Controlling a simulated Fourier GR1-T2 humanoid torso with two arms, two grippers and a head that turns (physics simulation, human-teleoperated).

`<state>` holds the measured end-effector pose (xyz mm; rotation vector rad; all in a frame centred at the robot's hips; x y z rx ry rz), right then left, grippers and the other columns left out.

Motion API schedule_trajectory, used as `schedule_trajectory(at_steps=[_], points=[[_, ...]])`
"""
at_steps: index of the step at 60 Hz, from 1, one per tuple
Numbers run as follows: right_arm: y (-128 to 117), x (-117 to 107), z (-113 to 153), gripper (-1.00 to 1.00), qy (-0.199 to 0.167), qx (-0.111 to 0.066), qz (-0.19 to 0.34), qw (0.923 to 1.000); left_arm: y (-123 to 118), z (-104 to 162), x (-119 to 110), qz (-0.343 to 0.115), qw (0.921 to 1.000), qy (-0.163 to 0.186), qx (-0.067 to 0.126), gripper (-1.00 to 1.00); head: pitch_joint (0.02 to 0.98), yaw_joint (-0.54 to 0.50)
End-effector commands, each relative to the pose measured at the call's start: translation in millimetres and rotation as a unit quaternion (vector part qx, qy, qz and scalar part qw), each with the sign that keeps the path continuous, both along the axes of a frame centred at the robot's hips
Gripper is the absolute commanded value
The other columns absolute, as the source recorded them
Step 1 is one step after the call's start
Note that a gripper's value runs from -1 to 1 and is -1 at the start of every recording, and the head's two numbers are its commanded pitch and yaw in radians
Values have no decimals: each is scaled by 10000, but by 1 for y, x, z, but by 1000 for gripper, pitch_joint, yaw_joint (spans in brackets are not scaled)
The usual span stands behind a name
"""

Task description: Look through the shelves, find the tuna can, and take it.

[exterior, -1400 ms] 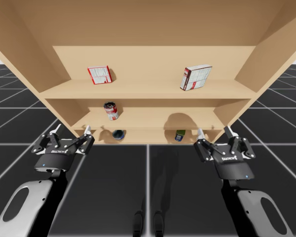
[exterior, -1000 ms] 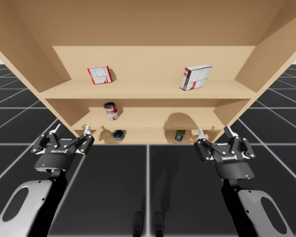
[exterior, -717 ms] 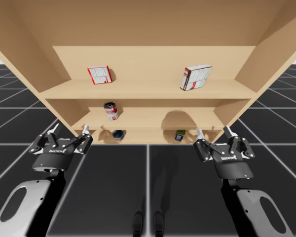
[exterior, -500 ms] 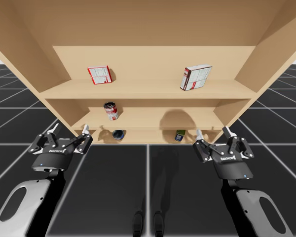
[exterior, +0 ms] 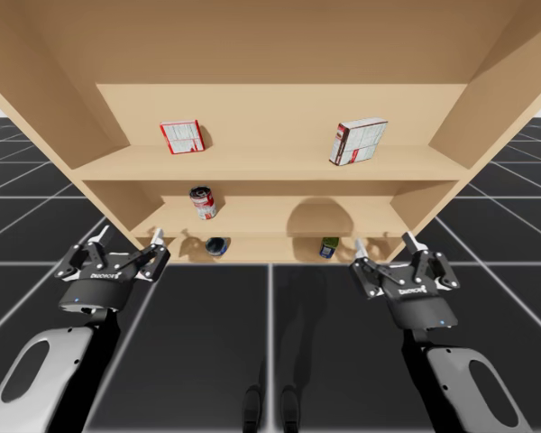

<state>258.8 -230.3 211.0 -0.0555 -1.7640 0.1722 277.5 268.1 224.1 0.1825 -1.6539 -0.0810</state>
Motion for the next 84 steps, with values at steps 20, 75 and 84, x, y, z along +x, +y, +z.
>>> schedule_trajectory(at_steps=[20,75,84], points=[[0,0,-5,-1000,76,-140,-35,9999,-28,14,-26,-789,9956,292,-401,-1000,739,251],[-5,3,-8,-1000,81,-197,-91,9997,-50,-67,24,-1112,9777,1752,-335,-1000,731,254],[-6,3,-8,-1000,84,-172,-81,9998,-57,-70,37,-1176,9751,1834,-404,-1000,732,256]])
